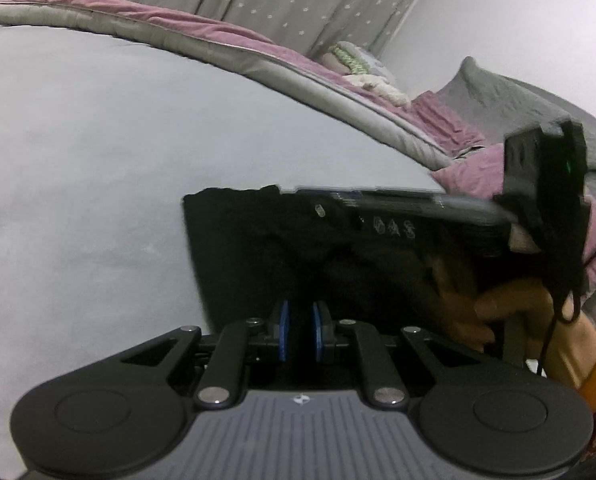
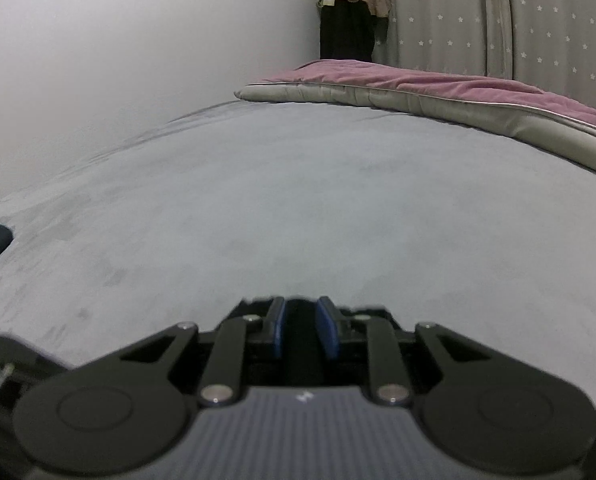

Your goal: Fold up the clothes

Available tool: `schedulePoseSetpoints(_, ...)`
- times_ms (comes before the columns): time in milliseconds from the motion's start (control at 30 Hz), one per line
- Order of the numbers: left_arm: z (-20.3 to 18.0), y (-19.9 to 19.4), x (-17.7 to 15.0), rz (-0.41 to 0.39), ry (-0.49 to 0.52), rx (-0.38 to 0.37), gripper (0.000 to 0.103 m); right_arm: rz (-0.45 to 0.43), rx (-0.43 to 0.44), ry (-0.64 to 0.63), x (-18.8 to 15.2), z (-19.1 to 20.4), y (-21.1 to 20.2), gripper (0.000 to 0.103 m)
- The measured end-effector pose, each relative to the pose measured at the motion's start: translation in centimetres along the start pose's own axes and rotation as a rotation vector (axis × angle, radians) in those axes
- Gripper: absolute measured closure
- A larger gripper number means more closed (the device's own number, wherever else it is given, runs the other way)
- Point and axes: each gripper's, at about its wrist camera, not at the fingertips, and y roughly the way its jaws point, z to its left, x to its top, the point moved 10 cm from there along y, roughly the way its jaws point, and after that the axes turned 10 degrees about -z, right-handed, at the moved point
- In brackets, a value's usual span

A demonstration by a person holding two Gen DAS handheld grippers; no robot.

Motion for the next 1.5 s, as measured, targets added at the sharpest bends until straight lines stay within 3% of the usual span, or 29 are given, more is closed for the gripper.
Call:
schedulePoseSetpoints(233, -2.2, 0.8, -1.4, 0.059, 0.065, -0.079, 0.092, 0.008, 0.017, 0.009, -1.6, -0.2, -4.0, 0.082)
schedulePoseSetpoints(367, -3.4, 1.3, -2.8, 0.122, 0.132, -0.124, 0.092, 0.053, 0.023, -0.043, -3.2, 0.7, -4.0, 0.083)
schedulePoseSetpoints(433, -4.0, 0.6, -3.3, 0.138, 0.153, -0.155, 0.092, 0.078, -0.022, -0.063, -3.9, -0.2, -3.3, 0.086)
schedulePoseSetpoints(667, -5.0, -0.8, -3.3, 0.136, 0.185, -0.183, 0.092, 0.061, -0.152, 0.013, -3.3, -4.9, -3.6, 0.083)
schedulePoseSetpoints(733, -4.7, -1.3, -2.5, 0.102, 0.171, -0.170, 0.091, 0.049, -0.128, 0.058, -3.0, -4.8, -4.6, 0.082)
schedulePoseSetpoints(933, -1.3, -1.8, 0.4, -0.026, 0.000, -0.080, 0.089, 0.058, 0.017, 0.276, -3.1, -3.6, -7.5, 0.077)
schedulePoseSetpoints(1067, -0.8, -0.8, 0.1, -0.012, -0.011, -0.057, 0.089, 0.081, 0.131, 0.513, -3.4, -3.6, -8.2, 0.075)
schedulePoseSetpoints(1167, -0.7, 0.0, -0.3, 0.010, -0.001, -0.035, 0.089, 0.105, 0.172, 0.649, -4.1, -3.9, -8.1, 0.075)
schedulePoseSetpoints(1267, -0.2, 0.2, -0.9, 0.032, 0.002, -0.005, 0.089, 0.129, 0.197, 0.718, -4.9, -3.7, -8.0, 0.075)
schedulePoseSetpoints(1500, -0.1, 0.6, -1.2, 0.041, 0.006, -0.007, 0.089, 0.188, 0.148, 0.690, -6.4, -3.2, -7.3, 0.075)
